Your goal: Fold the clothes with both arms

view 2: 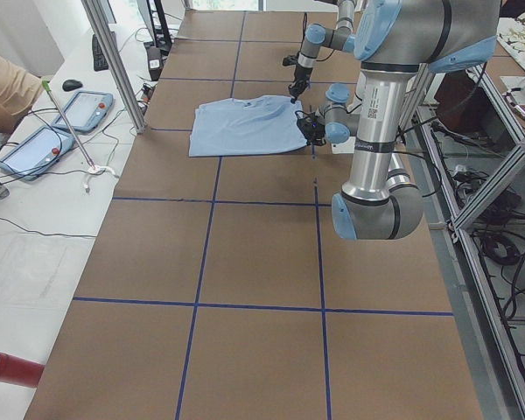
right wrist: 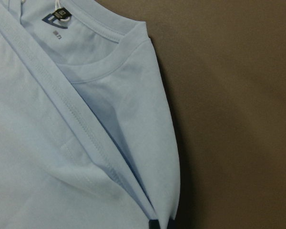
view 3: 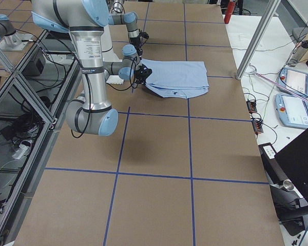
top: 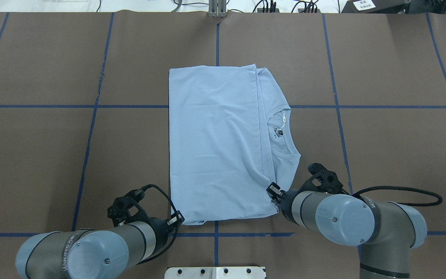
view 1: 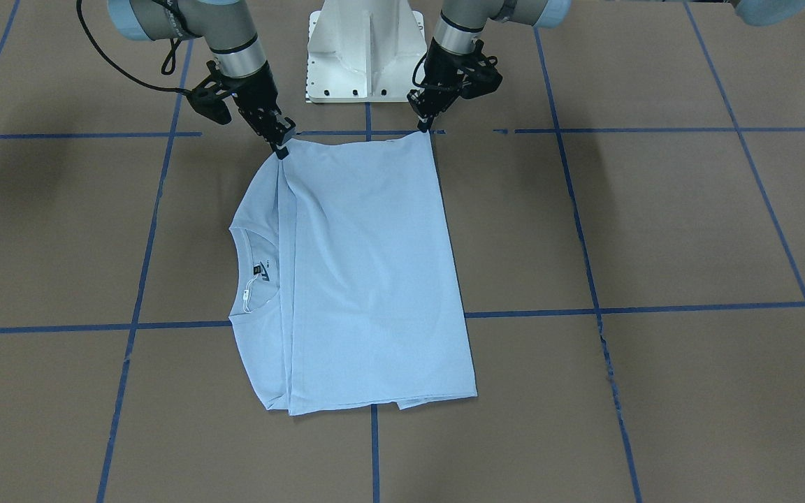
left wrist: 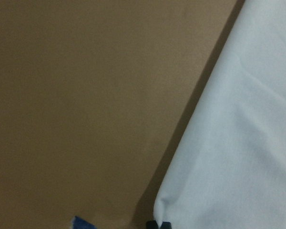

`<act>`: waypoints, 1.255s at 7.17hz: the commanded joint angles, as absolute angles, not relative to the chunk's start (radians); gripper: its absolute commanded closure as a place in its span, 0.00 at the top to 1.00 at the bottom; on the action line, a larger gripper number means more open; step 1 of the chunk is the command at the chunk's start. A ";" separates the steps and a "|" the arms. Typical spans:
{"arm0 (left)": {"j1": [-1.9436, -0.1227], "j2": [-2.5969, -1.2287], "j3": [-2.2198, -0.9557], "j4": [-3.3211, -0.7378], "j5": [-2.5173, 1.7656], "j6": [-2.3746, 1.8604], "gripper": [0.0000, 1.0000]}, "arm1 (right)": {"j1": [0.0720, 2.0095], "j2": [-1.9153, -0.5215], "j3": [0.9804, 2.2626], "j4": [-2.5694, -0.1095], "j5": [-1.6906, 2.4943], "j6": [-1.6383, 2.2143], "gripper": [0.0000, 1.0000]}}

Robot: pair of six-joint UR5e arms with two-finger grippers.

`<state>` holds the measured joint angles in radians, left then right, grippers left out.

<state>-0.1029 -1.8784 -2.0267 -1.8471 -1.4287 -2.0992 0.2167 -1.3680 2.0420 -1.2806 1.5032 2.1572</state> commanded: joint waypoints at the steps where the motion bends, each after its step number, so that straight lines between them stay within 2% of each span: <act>1: -0.098 -1.839 -2.135 -1.805 -1.433 -2.136 0.00 | 0.168 -1.423 2.117 -1.278 1.494 2.225 0.00; 3: -0.100 -1.839 -2.190 -1.801 -1.539 -2.151 0.00 | 0.176 -1.477 2.234 -1.278 1.493 2.227 0.00; 5: -0.231 -1.877 -2.185 -1.779 -1.568 -2.012 0.00 | 0.256 -1.459 2.235 -1.278 1.497 2.215 0.00; 7: -0.348 -1.919 -2.127 -1.781 -1.568 -1.904 0.00 | 0.372 -1.363 2.177 -1.285 1.532 2.144 0.00; 9: -0.414 -2.000 -2.012 -1.782 -1.546 -1.768 0.00 | 0.524 -1.213 2.012 -1.287 1.662 2.112 0.00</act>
<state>-0.3672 -1.9492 -2.0779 -1.7812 -1.5585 -1.8384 0.4342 -1.3032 2.1085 -1.2861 1.5970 2.1309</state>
